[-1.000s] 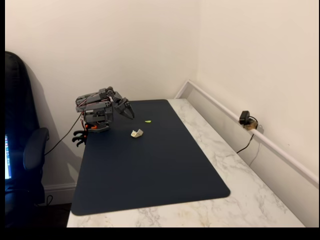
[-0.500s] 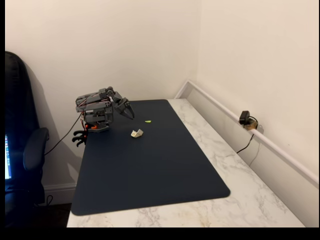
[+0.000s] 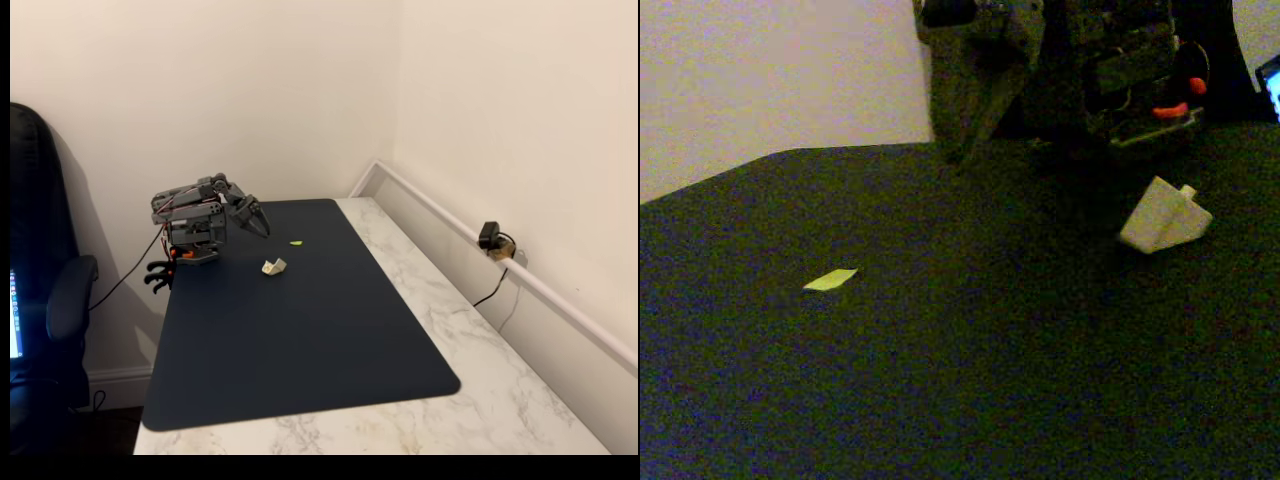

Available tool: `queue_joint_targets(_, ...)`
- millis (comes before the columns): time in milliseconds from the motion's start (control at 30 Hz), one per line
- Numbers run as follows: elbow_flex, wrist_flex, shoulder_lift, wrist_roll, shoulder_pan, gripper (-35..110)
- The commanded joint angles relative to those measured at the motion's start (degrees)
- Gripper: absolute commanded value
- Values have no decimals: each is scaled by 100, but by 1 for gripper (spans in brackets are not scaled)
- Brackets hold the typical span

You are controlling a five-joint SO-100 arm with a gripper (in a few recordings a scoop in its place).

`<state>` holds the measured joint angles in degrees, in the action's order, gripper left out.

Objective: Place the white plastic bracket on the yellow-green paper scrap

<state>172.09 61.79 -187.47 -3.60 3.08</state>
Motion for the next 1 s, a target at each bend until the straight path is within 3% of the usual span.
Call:
queue_joint_targets(0, -967, 316, -176, -281, 290, 0)
queue_joint_targets(133, -1890, 527, 378, -536, 457, 0)
queue_joint_targets(500, -5229, 1187, 5019, -1257, 1055, 0)
queue_joint_targets(967, -5511, 1116, 5924, -554, 2312, 0)
